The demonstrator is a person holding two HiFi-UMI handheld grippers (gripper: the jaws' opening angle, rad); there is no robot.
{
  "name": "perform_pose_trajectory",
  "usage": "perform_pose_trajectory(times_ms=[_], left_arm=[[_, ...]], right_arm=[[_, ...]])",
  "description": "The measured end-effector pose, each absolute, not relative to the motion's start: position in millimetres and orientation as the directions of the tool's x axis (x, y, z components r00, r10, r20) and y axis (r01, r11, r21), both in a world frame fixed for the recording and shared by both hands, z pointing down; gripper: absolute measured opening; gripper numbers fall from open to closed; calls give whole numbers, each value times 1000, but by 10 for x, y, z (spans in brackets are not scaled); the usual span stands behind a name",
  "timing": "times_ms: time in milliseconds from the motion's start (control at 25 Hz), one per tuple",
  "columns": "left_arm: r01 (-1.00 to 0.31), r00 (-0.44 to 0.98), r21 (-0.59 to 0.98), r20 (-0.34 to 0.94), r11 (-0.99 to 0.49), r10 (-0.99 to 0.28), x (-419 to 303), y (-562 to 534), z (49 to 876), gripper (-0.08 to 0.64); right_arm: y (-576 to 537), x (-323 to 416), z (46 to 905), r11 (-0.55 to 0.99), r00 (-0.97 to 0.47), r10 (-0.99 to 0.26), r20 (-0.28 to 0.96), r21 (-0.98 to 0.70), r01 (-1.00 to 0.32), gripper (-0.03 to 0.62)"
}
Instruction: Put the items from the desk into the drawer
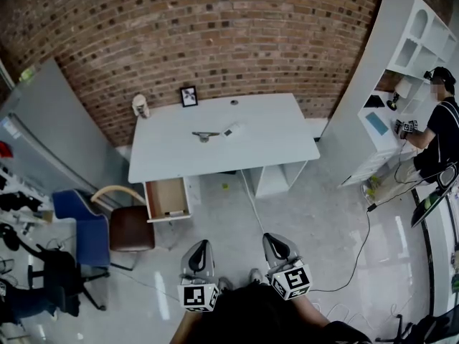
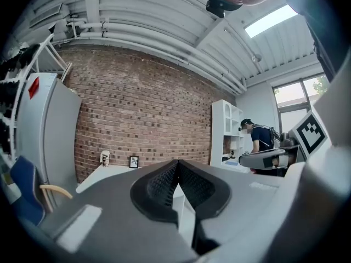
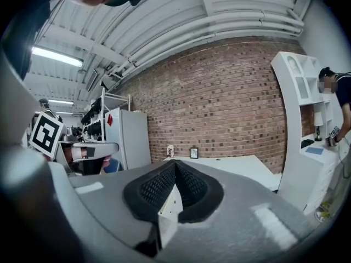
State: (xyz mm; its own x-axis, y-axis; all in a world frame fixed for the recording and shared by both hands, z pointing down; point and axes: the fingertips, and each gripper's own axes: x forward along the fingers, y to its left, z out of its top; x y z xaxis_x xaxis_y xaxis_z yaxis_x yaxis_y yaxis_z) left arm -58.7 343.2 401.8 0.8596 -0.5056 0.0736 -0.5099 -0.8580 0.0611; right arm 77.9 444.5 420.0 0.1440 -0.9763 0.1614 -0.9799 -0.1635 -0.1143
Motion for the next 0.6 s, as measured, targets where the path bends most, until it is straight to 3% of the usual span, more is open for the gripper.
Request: perform_pose_trajectory(times_ms=[280, 320, 400, 600], left_arm=[[-505, 862, 67, 81, -860, -500, -521, 3445, 4040, 20], [-507, 861, 66, 84, -860, -501, -506, 3447, 4024, 20], [-508, 860, 64, 87, -859, -502, -479, 3451, 4031, 20], [-515, 856, 64, 91, -855, -509, -386, 3479, 4050, 20]], right_arm=[[4494, 900, 4107, -211, 197, -973, 120, -112, -971, 5], [4500, 937, 4098, -221, 208, -972, 113, -114, -969, 20], [4503, 996, 4120, -227, 213, -970, 114, -122, -966, 218], [4544, 1097, 4156, -218, 203, -970, 131, -114, -969, 232]])
